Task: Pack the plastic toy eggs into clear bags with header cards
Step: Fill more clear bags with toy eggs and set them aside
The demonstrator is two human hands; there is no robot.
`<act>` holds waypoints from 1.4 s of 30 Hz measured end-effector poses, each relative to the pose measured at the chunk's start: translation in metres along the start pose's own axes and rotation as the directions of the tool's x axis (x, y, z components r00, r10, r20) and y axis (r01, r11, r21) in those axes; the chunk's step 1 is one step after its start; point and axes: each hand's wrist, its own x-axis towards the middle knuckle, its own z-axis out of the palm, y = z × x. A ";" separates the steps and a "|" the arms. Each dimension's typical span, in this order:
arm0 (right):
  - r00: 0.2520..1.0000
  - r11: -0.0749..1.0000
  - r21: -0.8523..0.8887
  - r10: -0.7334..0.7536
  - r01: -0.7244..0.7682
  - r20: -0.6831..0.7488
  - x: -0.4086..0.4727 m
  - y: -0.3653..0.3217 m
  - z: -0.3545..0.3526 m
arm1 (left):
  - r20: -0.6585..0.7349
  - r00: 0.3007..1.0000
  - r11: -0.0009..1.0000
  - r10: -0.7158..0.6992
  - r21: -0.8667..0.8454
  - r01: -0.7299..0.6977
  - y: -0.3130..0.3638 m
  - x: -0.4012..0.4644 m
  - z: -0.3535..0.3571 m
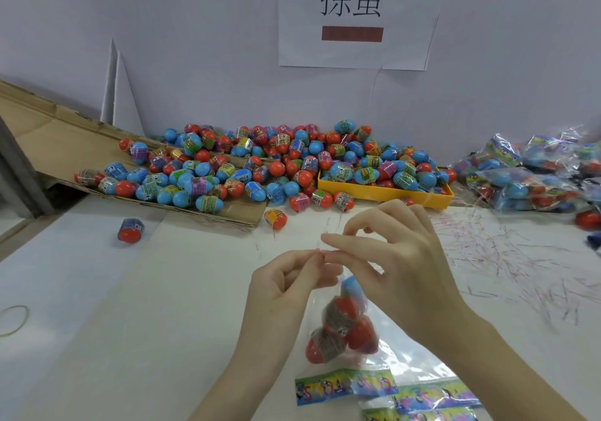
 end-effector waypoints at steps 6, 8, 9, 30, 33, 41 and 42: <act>0.966 0.964 -0.152 -0.192 0.219 0.173 0.006 0.000 -0.009 | 0.004 0.990 0.963 0.138 0.234 -0.136 -0.003 0.000 -0.003; 0.938 0.924 -0.228 -0.255 0.308 0.235 0.009 -0.001 -0.012 | 0.010 0.988 0.954 0.152 0.259 -0.150 -0.003 0.001 -0.003; 0.922 0.897 -0.264 -0.286 0.354 0.262 0.011 -0.001 -0.013 | 0.013 0.988 0.951 0.157 0.266 -0.155 -0.003 0.001 -0.003; 0.963 0.895 -0.356 -0.246 0.269 0.109 0.008 0.005 -0.004 | 0.013 0.982 0.926 0.187 0.331 -0.180 -0.004 -0.002 0.001; 0.991 0.948 -0.290 -0.125 0.134 0.047 0.002 0.004 0.000 | 0.017 0.985 0.930 0.174 0.325 -0.170 -0.004 -0.002 0.003; 0.972 0.954 -0.189 0.234 -0.233 -0.018 -0.007 0.038 -0.008 | -0.099 0.995 0.994 0.015 0.106 -0.004 -0.009 -0.003 -0.004; 0.953 0.938 -0.171 0.304 -0.300 -0.003 -0.010 0.047 -0.010 | -0.108 0.994 0.997 -0.003 0.072 0.011 -0.009 -0.003 -0.006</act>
